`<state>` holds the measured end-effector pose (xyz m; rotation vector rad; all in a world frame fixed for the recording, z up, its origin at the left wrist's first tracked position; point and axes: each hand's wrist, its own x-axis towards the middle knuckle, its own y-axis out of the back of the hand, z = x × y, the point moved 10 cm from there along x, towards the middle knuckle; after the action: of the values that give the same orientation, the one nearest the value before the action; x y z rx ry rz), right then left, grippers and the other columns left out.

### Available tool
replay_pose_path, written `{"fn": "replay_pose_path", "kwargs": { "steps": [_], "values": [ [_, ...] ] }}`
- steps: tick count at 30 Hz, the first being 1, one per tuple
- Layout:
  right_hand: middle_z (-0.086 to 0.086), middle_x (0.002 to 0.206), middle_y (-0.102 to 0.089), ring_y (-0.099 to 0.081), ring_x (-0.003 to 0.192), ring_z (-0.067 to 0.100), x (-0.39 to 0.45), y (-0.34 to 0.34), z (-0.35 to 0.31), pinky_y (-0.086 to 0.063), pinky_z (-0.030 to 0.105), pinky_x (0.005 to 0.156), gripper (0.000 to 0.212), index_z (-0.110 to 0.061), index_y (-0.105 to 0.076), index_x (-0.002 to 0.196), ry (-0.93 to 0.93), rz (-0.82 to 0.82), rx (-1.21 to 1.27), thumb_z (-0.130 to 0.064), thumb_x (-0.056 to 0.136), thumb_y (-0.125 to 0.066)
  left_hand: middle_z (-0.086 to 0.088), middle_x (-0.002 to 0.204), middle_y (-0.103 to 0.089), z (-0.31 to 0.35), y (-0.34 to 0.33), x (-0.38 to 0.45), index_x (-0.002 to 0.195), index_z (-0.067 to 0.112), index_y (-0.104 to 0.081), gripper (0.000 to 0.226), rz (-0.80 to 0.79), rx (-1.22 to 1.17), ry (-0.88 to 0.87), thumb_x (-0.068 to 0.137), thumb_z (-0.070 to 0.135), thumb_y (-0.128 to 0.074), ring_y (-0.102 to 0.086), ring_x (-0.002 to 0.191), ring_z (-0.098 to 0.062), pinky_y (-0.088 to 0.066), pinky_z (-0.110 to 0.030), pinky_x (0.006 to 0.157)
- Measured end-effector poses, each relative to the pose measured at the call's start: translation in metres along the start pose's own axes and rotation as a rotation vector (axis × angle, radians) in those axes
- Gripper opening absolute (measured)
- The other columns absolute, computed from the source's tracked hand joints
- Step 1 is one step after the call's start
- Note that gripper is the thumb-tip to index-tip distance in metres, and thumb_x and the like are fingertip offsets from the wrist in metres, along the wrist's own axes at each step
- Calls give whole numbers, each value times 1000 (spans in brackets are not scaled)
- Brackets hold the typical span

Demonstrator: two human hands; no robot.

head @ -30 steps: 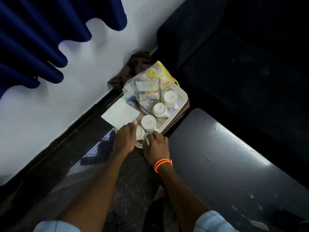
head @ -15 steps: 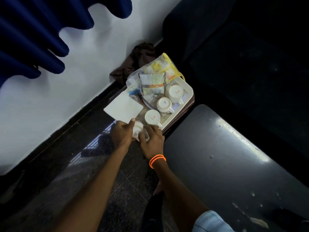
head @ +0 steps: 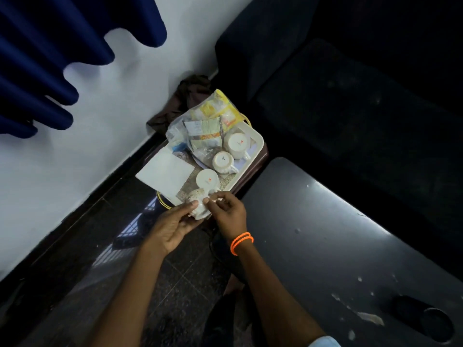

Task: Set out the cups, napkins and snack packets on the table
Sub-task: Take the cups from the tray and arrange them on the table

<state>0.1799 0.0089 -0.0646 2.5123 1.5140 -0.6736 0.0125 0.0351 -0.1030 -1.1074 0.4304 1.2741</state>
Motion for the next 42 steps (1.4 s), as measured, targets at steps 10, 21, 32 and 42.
{"fn": "replay_pose_path", "kwargs": {
  "steps": [10,21,32,42],
  "values": [
    [7,107,-75,-70,98,18,1,148,36,-58,37,89,54,-10,-70,113,-160,-90,54,2,62,-82,-11,130,-75,-69,-137,39,133,9,-68,69,-311,659,24,72,-22,-76,-69,128,-25,-58,-34,102],
    [-4,106,-63,-63,94,-4,-70,323,85,-48,7,74,59,-28,-54,106,-60,513,-373,-16,61,-91,-8,134,-68,-216,-257,55,132,11,-73,69,-544,1352,-243,70,-18,-78,-69,123,-22,-55,-34,108],
    [-3,100,-60,-61,90,-2,-136,398,135,-44,4,72,61,-44,-48,97,-137,803,-443,-15,60,-87,-5,135,-73,-331,-283,46,130,10,-74,63,-639,1459,-251,75,-20,-62,-67,127,-17,-52,-37,111],
    [8,117,-60,-54,115,31,-142,397,122,-39,34,93,71,-12,-61,114,-202,830,-652,-26,53,-93,-14,141,-64,-328,-268,40,133,4,-70,64,-524,1479,-294,75,-18,-57,-60,134,-27,-43,-32,118]
  ]
}}
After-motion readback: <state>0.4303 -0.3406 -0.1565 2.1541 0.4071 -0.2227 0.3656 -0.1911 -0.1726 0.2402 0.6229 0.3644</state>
